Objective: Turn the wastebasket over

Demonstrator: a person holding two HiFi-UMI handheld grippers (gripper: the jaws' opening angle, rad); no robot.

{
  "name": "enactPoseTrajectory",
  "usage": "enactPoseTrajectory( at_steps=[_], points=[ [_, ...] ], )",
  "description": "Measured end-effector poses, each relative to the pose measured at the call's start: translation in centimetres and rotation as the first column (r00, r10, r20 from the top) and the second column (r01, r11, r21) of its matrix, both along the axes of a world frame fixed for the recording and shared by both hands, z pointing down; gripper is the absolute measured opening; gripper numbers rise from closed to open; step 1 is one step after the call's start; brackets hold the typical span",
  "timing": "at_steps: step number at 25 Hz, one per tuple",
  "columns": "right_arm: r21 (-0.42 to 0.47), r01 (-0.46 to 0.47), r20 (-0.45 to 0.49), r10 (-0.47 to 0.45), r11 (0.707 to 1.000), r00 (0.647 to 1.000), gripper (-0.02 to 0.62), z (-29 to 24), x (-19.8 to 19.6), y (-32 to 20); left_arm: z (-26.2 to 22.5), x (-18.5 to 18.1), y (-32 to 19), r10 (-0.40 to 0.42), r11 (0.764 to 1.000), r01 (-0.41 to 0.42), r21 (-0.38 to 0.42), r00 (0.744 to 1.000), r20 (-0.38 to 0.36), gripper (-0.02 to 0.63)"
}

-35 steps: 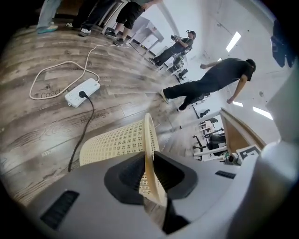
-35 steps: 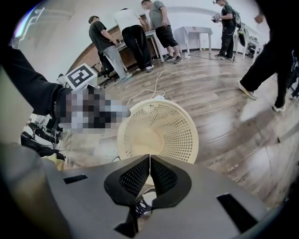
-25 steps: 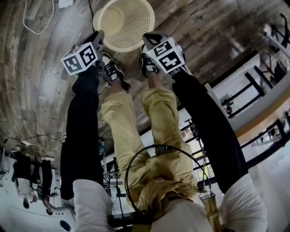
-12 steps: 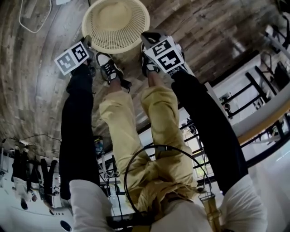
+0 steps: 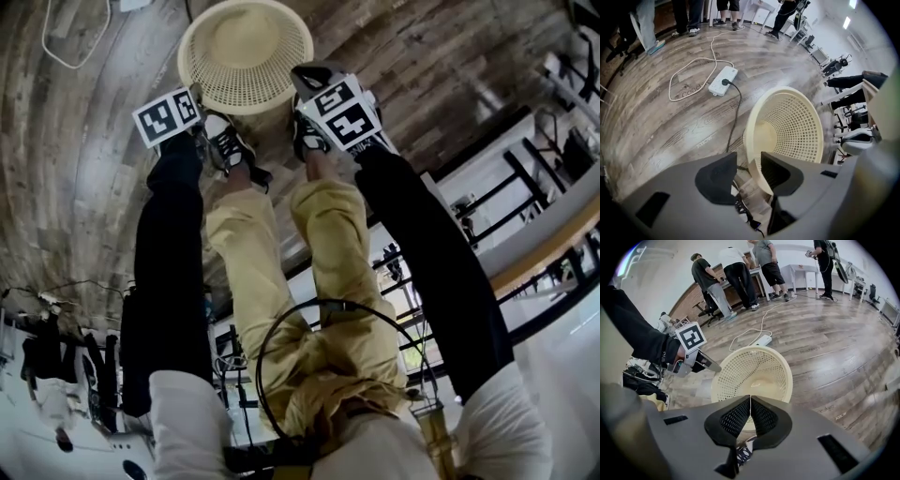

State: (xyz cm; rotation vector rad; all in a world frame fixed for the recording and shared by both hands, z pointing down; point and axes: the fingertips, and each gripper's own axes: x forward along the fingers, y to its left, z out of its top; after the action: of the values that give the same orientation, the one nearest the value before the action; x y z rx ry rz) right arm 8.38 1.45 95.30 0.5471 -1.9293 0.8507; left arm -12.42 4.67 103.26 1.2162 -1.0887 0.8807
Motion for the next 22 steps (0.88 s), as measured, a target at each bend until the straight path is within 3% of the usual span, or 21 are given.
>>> enactPoseTrajectory(
  at_steps=[2, 8, 10, 12, 15, 18, 22],
  points=[
    [0.004, 0.005, 0.0, -0.005, 1.0, 1.0, 0.023, -0.8, -0.5, 0.0, -0.7, -0.7, 0.3, 0.004, 1.0, -0.003, -0.015, 1.0, 0.025, 0.172],
    [0.038, 0.006, 0.006, -0.006, 0.999, 1.0, 0.023, -7.0, -2.1, 0.5, -7.5, -2.4, 1.0, -0.019, 0.999, 0.017, 0.033, 0.999, 0.046, 0.17],
    [0.064, -0.002, 0.02, 0.001, 0.998, 1.0, 0.023, -10.5, -3.0, 0.2, -11.1, -2.3, 1.1, 0.009, 0.998, -0.012, 0.057, 0.999, 0.041, 0.123],
    [0.092, -0.037, 0.044, 0.033, 0.995, 0.998, 0.023, -14.6, -4.2, -0.6, -15.3, -1.9, 0.5, 0.043, 0.994, -0.046, 0.1, 0.999, 0.03, 0.014],
    [0.115, -0.105, 0.093, 0.095, 0.988, 0.991, 0.023, -22.0, -5.9, -0.6, -22.8, -0.4, 0.5, 0.053, 0.987, -0.049, 0.155, 0.998, -0.019, 0.002],
    [0.169, -0.135, 0.137, 0.112, 0.976, 0.984, 0.023, -29.0, -7.7, -1.5, -30.2, 0.8, -1.6, 0.047, 0.968, -0.032, 0.249, 0.997, -0.055, 0.002],
    [0.245, -0.155, 0.187, 0.11, 0.957, 0.976, 0.023, -38.2, -10.0, -2.7, -40.4, 1.3, -4.9, 0.052, 0.923, -0.004, 0.385, 0.992, -0.114, 0.002]
  ],
)
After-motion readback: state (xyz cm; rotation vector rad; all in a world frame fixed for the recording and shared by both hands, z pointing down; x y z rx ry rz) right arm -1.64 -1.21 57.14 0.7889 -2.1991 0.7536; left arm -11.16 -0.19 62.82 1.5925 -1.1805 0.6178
